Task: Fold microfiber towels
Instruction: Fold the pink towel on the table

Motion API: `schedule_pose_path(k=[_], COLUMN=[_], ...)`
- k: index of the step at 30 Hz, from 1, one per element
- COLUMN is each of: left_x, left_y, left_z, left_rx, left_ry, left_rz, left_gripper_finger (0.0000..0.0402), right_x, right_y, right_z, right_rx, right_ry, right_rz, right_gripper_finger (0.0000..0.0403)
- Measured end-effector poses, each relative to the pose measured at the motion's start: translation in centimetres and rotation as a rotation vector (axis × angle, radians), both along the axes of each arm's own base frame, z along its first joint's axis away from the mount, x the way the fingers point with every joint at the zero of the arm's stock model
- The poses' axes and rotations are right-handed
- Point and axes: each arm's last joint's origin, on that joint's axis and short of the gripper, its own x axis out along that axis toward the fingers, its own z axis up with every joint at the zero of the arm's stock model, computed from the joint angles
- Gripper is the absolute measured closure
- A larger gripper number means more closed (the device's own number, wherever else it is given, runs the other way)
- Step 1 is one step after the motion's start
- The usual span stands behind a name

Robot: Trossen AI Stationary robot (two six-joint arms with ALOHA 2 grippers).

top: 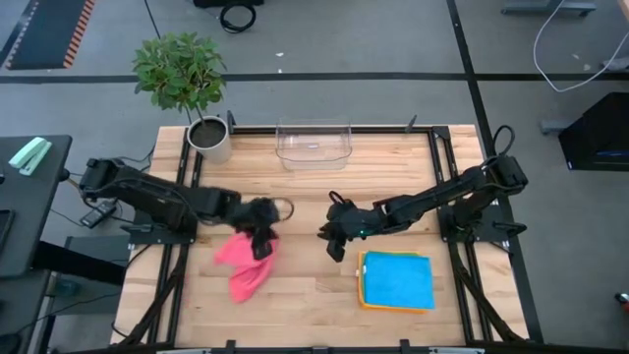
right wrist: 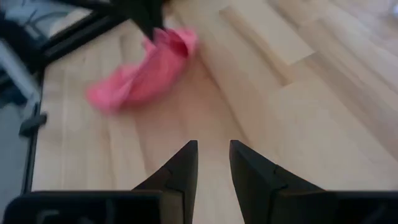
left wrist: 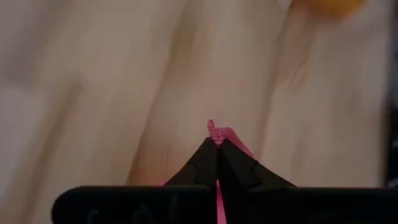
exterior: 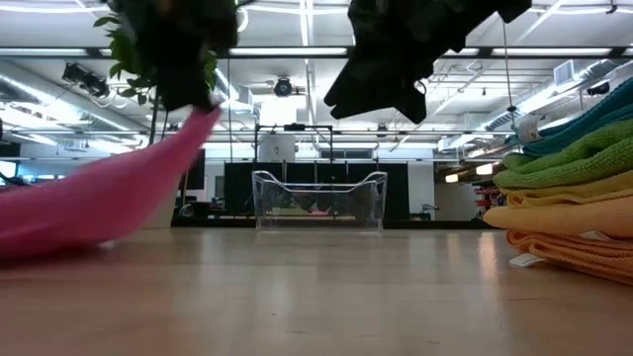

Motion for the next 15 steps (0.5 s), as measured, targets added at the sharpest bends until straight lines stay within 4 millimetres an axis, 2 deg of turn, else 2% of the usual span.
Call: schedule_pose_path(k=[2, 4, 6, 9, 12, 15], left_x=[0.8, 0.9, 0.9, 0.6, 0.1, -0.1], left_y=[0.6, 1.4, 2.4, 3.6, 4.4, 4.9], left_z=[2.0, 2.5, 1.6, -0.2, -1.7, -2.4], left_rx=[0.014, 0.062, 0.077, 0.061, 0.056, 0.061], left_ry=[-0.052, -0.025, 0.035, 0.105, 0.157, 0.157], left_rz=[0.011, 0.017, 0.053, 0.068, 0.08, 0.08], left_gripper_finger=[0.0394, 0.0396, 0.0394, 0.0393, 0.0396, 0.0393], right_x=[0.2, 0.9, 1.9, 3.5, 4.0, 4.3], right_y=[-0.7, -1.3, -1.8, -2.7, -3.4, -3.1], right_z=[0.1, -0.1, -0.8, -3.2, -5.3, -6.2], right_rx=[0.011, 0.029, 0.045, 0.109, 0.184, 0.217], right_ry=[-0.012, -0.056, -0.093, -0.096, -0.038, -0.034], right_rz=[-0.046, -0.075, -0.074, -0.036, -0.053, -0.016], right_gripper_finger=[0.0304, 0.0305, 0.0301, 0.0287, 0.0262, 0.0233])
